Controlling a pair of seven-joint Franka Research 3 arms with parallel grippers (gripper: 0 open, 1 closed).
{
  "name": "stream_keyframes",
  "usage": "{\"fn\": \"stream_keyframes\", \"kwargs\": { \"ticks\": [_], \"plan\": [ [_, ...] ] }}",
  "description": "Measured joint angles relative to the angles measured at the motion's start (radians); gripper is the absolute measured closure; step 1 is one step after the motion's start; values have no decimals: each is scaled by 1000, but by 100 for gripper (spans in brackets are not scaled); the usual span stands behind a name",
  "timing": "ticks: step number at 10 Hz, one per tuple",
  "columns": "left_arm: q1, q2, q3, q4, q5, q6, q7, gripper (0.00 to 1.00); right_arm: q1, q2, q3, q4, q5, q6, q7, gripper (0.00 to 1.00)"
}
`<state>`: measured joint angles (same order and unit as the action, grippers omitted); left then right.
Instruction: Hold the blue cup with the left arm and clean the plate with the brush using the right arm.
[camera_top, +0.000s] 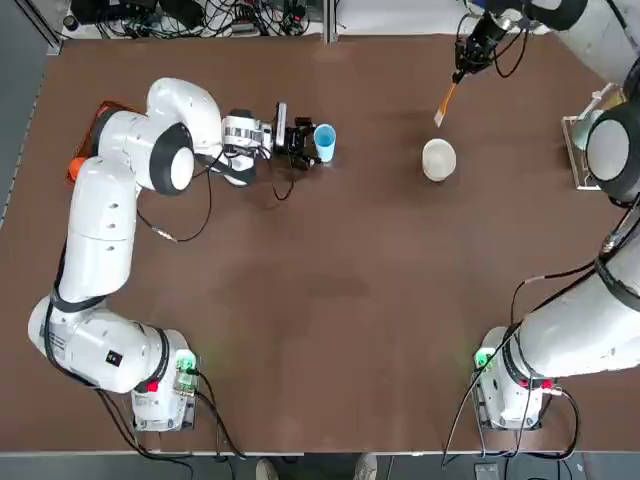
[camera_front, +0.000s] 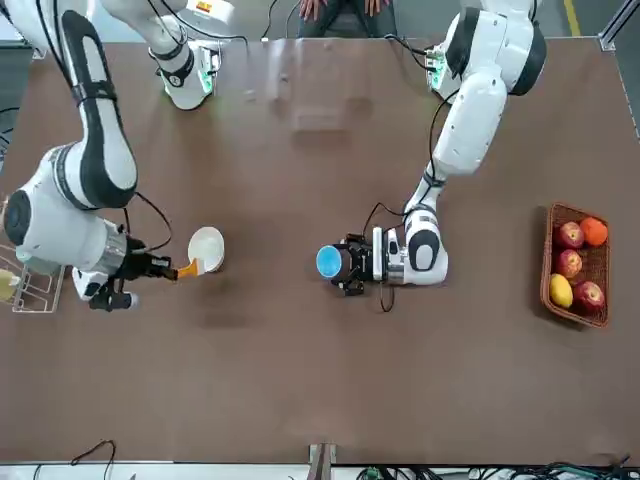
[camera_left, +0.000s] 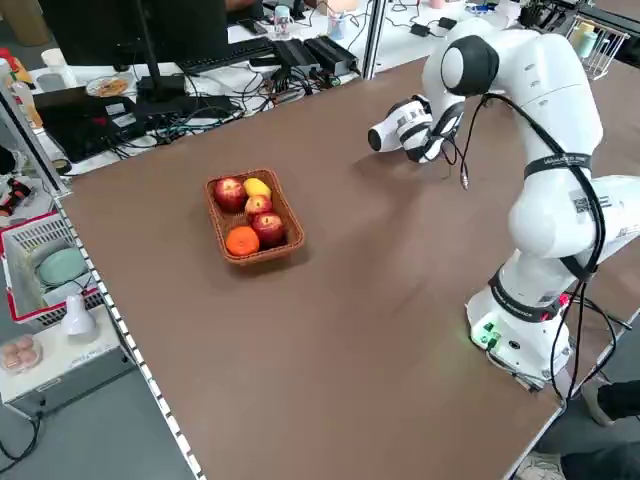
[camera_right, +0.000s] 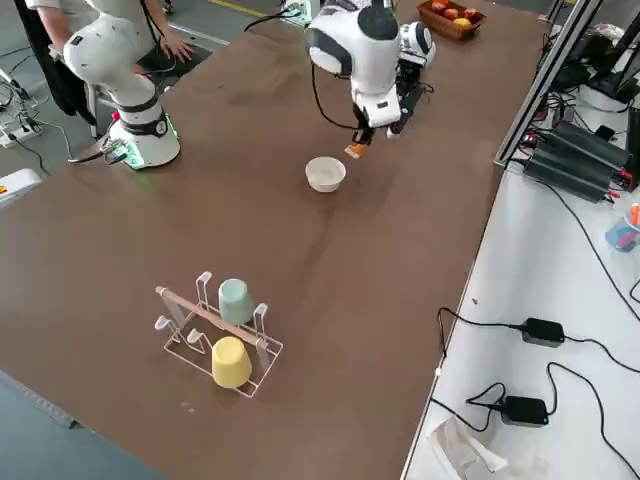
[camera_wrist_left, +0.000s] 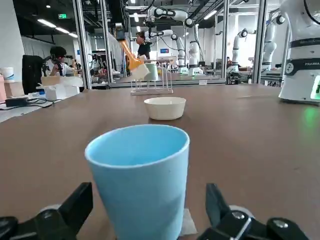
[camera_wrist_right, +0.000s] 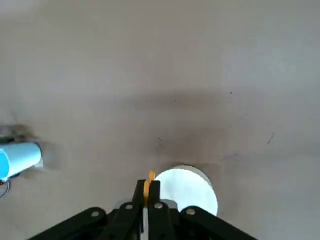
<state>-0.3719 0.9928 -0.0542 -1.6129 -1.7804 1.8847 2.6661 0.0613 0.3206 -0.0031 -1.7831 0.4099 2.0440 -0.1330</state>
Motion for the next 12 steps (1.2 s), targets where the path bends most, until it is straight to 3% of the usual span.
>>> {"fn": "stream_keyframes", "kwargs": {
  "ticks": [6, 9, 12],
  "plan": [
    [27, -15, 1, -18, 37, 0, 0, 0, -52, -33, 1, -146, 194, 0, -249, 95],
    [61, -36, 2, -49, 76, -13, 1, 0, -97, -81, 0, -217, 258, 4, -261, 95],
    [110, -98, 34, -103, 123, -64, 2, 0, -113, -123, 0, -321, 346, 99, -264, 95]
  ]
}}
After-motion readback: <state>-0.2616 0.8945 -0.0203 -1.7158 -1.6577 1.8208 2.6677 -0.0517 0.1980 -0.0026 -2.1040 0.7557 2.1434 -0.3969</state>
